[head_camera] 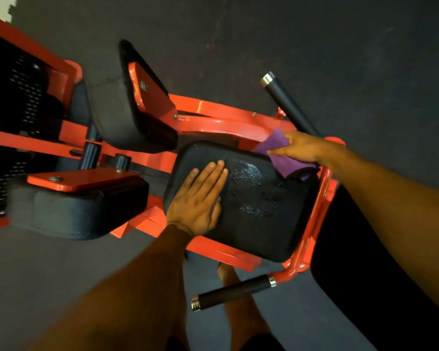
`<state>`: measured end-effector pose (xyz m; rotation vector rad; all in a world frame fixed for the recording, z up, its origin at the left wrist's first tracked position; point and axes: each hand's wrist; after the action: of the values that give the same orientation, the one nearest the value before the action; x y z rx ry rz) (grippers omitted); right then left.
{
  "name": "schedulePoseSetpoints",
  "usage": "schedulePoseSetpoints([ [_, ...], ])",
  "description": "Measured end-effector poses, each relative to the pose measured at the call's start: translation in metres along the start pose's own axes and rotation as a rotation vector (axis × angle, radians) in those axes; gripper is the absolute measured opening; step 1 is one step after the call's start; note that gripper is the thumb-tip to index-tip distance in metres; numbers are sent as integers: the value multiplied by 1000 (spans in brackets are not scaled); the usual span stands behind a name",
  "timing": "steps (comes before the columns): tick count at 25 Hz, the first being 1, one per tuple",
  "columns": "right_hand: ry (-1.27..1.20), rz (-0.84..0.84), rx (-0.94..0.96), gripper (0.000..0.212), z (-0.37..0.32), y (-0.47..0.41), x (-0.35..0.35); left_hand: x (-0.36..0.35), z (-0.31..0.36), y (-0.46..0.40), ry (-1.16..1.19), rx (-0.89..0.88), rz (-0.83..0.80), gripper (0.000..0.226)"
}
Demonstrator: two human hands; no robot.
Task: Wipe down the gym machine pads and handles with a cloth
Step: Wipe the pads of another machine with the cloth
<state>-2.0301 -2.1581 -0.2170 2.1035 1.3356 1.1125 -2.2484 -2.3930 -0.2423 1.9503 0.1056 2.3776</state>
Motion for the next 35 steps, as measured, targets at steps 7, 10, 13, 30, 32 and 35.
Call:
schedulePoseSetpoints([
  [7, -3, 60, 192, 23, -74, -63, -33, -6, -1, 1, -5, -12, 49, 66],
  [10, -13, 32, 346, 11, -129, -104, -56, -4, -1, 3, -3, -28, 66, 66],
  [13, -45, 71, 402, 18, -127, -95, -54, -3, -1, 1, -20, -33, 61, 69],
  [30, 27, 603, 224, 15, -44, 64, -65, 34, 2, -3, 11, 21, -170, 76],
  [32, -7, 646, 232, 27, -55, 100, -79, 73, -1, 3, 70, -40, -269, 70],
  [35, -80, 574, 214, 36, -77, 148, -112, 163, -24, 35, 60, -132, -28, 51],
])
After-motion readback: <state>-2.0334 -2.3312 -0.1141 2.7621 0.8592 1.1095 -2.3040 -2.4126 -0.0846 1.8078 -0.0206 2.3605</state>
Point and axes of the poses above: each hand's wrist, its own y-axis away from the middle knuckle, its own x-axis out of the back of the hand, z = x × y, and after that the axes turned 10 degrees about x, right-handed
